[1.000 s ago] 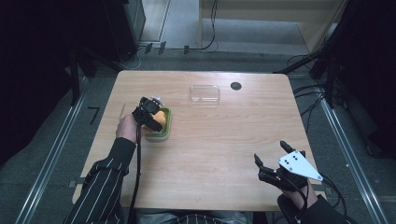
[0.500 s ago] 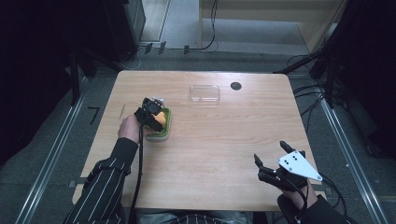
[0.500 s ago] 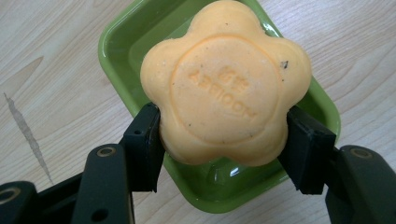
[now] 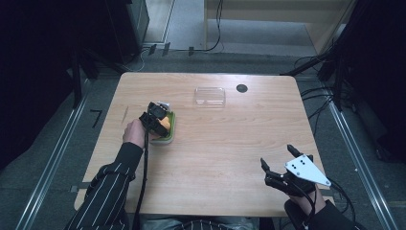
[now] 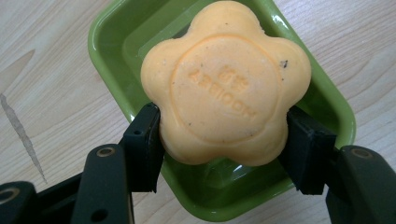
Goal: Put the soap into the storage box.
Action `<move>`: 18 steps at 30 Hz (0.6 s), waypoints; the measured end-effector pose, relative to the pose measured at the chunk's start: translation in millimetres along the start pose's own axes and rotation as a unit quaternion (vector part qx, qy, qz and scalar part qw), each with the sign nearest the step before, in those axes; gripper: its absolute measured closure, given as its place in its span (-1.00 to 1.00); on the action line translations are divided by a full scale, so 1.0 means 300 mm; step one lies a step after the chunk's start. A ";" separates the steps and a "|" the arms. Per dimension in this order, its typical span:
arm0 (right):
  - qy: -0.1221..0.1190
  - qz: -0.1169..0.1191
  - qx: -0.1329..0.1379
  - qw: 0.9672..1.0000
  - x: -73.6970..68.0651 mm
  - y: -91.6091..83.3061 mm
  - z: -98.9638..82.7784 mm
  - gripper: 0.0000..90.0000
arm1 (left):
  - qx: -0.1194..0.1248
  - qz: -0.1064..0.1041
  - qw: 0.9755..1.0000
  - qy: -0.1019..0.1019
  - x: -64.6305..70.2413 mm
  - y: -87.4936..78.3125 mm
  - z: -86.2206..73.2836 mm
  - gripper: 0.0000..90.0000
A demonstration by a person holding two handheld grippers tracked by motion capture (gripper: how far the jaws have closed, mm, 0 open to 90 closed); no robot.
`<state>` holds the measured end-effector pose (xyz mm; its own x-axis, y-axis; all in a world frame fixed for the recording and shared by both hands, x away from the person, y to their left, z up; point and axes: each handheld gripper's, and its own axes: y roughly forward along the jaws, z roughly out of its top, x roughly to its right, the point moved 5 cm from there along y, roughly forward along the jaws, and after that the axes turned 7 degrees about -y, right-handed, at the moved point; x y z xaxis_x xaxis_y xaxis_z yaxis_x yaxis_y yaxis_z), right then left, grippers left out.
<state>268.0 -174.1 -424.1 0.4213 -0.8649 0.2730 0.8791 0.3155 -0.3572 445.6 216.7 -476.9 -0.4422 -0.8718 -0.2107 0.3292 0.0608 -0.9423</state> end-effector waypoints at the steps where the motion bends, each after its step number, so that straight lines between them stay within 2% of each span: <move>1: 0.001 0.000 0.000 1.000 0.000 0.000 0.000 -0.70 | -0.001 0.001 1.000 0.001 0.000 0.002 0.000 -0.13; 6: 0.001 0.000 0.001 1.000 0.002 0.004 -0.001 -0.70 | -0.009 -0.001 1.000 0.003 0.006 0.016 -0.001 -0.13; 18: 0.001 0.005 0.001 1.000 0.007 0.014 -0.004 -0.70 | -0.010 -0.005 1.000 -0.004 0.008 0.018 -0.001 -0.19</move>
<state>272.3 -175.0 -426.1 0.4288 -0.8630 0.2672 0.8756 0.3242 -0.3581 446.0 215.2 -482.7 -0.4388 -0.8760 -0.2000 0.3078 0.0626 -0.9494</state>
